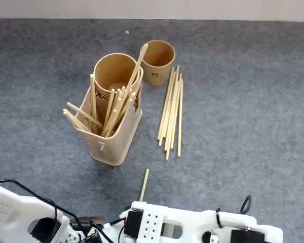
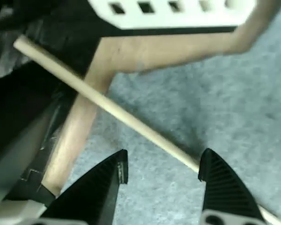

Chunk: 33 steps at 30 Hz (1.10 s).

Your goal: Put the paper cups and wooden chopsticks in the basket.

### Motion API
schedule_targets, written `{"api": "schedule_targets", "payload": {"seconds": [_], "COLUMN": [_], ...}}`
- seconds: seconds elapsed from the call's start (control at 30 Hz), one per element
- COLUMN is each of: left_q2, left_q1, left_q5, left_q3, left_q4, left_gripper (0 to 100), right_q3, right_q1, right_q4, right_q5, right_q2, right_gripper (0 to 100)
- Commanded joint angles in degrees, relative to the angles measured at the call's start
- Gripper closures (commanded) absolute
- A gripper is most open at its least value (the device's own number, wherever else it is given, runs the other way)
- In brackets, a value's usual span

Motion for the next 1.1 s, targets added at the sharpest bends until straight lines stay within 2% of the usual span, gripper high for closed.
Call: {"api": "schedule_targets", "payload": {"seconds": [0.0,0.13,0.33,0.4,0.67,0.8,0.87,0.97,1.0,1.07], "left_q2": [0.0,0.0,0.0,0.0,0.0,0.0,0.0,0.0,0.0,0.0], "left_q1": [1.7,1.7,1.7,1.7,0.7,0.9,0.9,0.9,0.9,1.0], "left_q5": [-0.1,-0.1,-0.1,-0.1,-0.1,-0.1,-0.1,-0.1,-0.1,-0.1], "left_q3": [0.4,0.4,0.4,0.4,0.3,0.4,0.4,0.4,0.4,0.4], "left_q4": [-0.6,-0.5,-0.4,-0.4,-0.5,-0.5,-0.5,-0.5,-0.5,-0.4], "left_gripper": [79,79,79,79,79,79,79,79,79,79], "right_q3": [0.1,0.0,-3.3,-5.8,-27.3,-41.3,-48.5,-58.0,-61.0,-67.2], "right_q1": [-0.5,-0.5,1.7,3.9,13.6,22.4,28.0,35.4,37.1,38.7], "right_q4": [-1.3,-1.4,-1.0,-0.6,18.6,27.5,30.1,33.9,35.1,36.7], "right_q5": [-0.4,-0.4,-0.6,-3.5,-9.0,-8.6,-6.2,2.1,5.5,6.9], "right_q2": [3.6,7.7,9.3,9.3,9.2,9.5,9.7,9.8,9.8,9.8], "right_gripper": [79.3,92.3,93.0,94.5,95.4,95.4,95.4,95.4,95.4,95.4]}}
